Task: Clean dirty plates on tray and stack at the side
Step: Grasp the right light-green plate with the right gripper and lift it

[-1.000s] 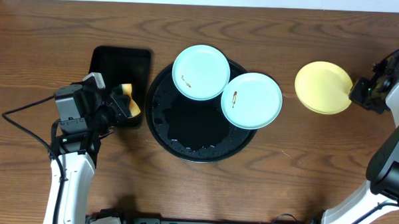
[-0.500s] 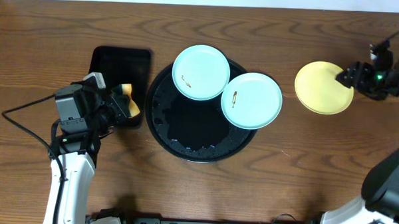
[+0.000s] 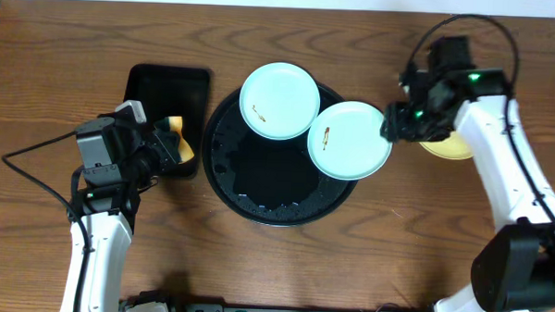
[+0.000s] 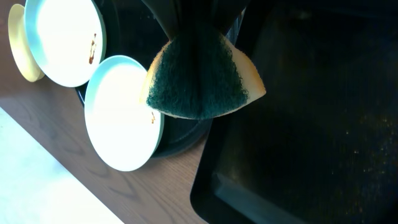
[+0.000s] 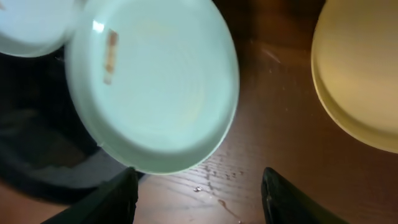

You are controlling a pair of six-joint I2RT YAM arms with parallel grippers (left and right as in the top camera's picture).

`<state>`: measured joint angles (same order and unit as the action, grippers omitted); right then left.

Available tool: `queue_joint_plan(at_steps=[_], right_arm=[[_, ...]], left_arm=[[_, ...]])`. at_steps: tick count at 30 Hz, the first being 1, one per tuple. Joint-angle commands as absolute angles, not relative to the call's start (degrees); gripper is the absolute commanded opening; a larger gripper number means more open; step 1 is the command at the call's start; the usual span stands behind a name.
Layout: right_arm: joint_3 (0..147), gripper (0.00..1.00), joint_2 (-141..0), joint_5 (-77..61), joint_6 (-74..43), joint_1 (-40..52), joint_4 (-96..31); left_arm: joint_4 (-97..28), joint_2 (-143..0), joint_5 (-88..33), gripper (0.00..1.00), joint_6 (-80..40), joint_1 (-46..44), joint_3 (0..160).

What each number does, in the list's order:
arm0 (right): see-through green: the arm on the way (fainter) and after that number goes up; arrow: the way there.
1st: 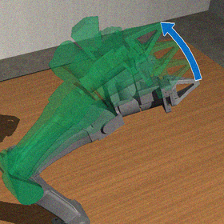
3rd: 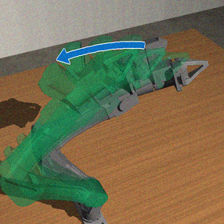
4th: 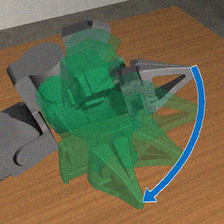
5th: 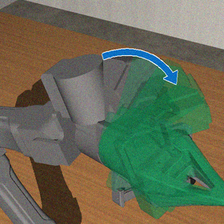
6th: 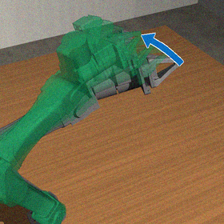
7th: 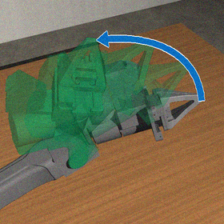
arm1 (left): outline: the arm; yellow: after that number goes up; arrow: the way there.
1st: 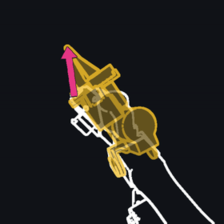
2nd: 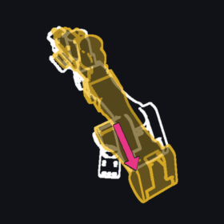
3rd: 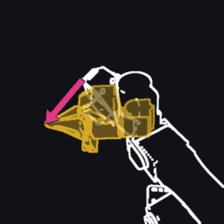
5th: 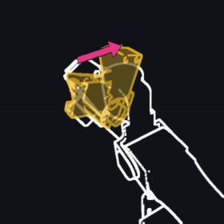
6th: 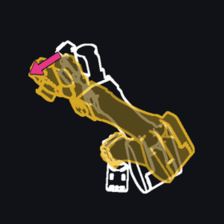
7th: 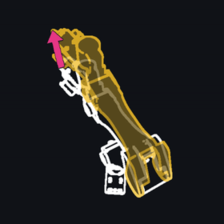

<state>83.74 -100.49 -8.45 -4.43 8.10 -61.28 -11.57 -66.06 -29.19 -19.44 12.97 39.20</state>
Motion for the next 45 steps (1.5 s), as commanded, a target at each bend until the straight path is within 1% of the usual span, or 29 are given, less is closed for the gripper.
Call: queue_joint_plan(at_steps=[1,7,10,13,22,26,28,29,30,31,37,42,45], right_arm=[[80.1,0.59,-100.6,-2.0,-8.1,9.1,-58.2],[73.5,0.49,-100.7,-3.0,-8.1,8.9,-49.0],[70.3,0.38,-100.7,-3.7,-8.1,8.9,-43.3],[68.0,0.37,-100.7,-5.0,-8.1,8.8,-38.8],[63.0,0.31,-100.7,-5.2,-8.1,8.8,-30.7],[58.4,0.29,-100.7,-5.2,-9.9,8.2,-24.0],[57.1,0.24,-100.7,-5.2,-9.9,8.0,-22.1],[57.0,0.20,-100.7,-5.2,-10.2,7.9,-21.8],[57.0,0.12,-100.7,-5.2,-10.3,7.8,-21.5],[57.1,0.01,-100.7,-5.2,-10.3,7.8,-21.0],[60.3,0.01,-97.6,-5.2,-10.2,7.9,-21.4],[63.0,0.01,-88.8,-4.8,-10.2,9.3,-26.4],[63.0,0.01,-83.0,-2.9,-10.2,11.9,-29.1]], left_arm=[[-11.3,-65.9,-28.9,0.08,-18.5,13.2,40.9],[-11.3,-65.9,-28.9,0.08,-18.5,13.2,40.9],[-11.4,-65.9,-28.9,0.08,-18.5,13.2,40.9],[-11.4,-65.9,-28.9,0.08,-18.5,13.2,40.9],[-11.6,-65.9,-28.9,0.08,-18.5,13.2,40.9],[-11.6,-65.9,-28.9,0.08,-18.5,13.2,40.9],[-11.6,-65.9,-28.9,0.08,-18.5,13.2,40.9],[-11.6,-65.9,-28.9,0.08,-18.5,13.2,40.9],[-11.6,-65.9,-28.9,0.08,-18.5,13.2,40.9],[-11.6,-65.9,-28.9,0.08,-18.5,13.2,40.9],[-11.5,-65.9,-28.9,0.08,-18.5,13.2,40.9],[-11.5,-65.9,-28.9,0.08,-18.4,13.2,40.9],[-11.5,-65.9,-28.9,0.08,-15.7,13.2,40.9]])
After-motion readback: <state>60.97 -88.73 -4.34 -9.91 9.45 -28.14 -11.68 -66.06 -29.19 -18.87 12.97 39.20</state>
